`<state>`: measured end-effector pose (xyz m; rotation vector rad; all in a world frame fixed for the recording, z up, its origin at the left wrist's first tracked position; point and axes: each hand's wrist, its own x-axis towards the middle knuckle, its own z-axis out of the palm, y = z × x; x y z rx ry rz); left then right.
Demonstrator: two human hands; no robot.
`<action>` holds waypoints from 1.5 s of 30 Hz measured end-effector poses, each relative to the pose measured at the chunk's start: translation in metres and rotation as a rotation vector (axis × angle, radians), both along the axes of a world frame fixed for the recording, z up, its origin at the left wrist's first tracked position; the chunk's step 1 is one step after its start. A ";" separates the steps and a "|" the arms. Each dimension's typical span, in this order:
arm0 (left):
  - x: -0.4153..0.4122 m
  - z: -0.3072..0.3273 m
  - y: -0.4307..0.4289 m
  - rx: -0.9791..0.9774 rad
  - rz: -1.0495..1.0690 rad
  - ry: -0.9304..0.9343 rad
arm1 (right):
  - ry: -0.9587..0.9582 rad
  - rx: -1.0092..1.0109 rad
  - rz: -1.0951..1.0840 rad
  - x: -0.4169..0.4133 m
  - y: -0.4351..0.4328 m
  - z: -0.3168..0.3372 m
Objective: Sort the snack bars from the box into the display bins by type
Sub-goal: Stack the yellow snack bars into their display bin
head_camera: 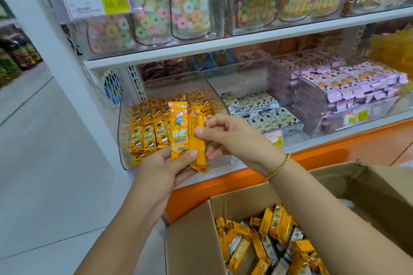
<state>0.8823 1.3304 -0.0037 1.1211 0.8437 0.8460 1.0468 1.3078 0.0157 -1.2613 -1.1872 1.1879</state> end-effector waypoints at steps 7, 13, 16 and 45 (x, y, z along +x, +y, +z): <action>-0.004 0.002 0.002 0.012 -0.080 -0.017 | 0.022 0.089 -0.059 0.000 -0.006 -0.002; 0.001 0.000 0.000 0.165 0.135 0.158 | -0.002 0.127 -0.193 -0.020 -0.004 -0.004; 0.004 -0.003 0.000 0.492 0.327 0.473 | -0.421 0.100 -0.297 -0.031 -0.001 -0.004; -0.023 -0.026 0.045 0.828 0.085 1.078 | -1.168 -0.057 -0.084 -0.043 0.081 -0.014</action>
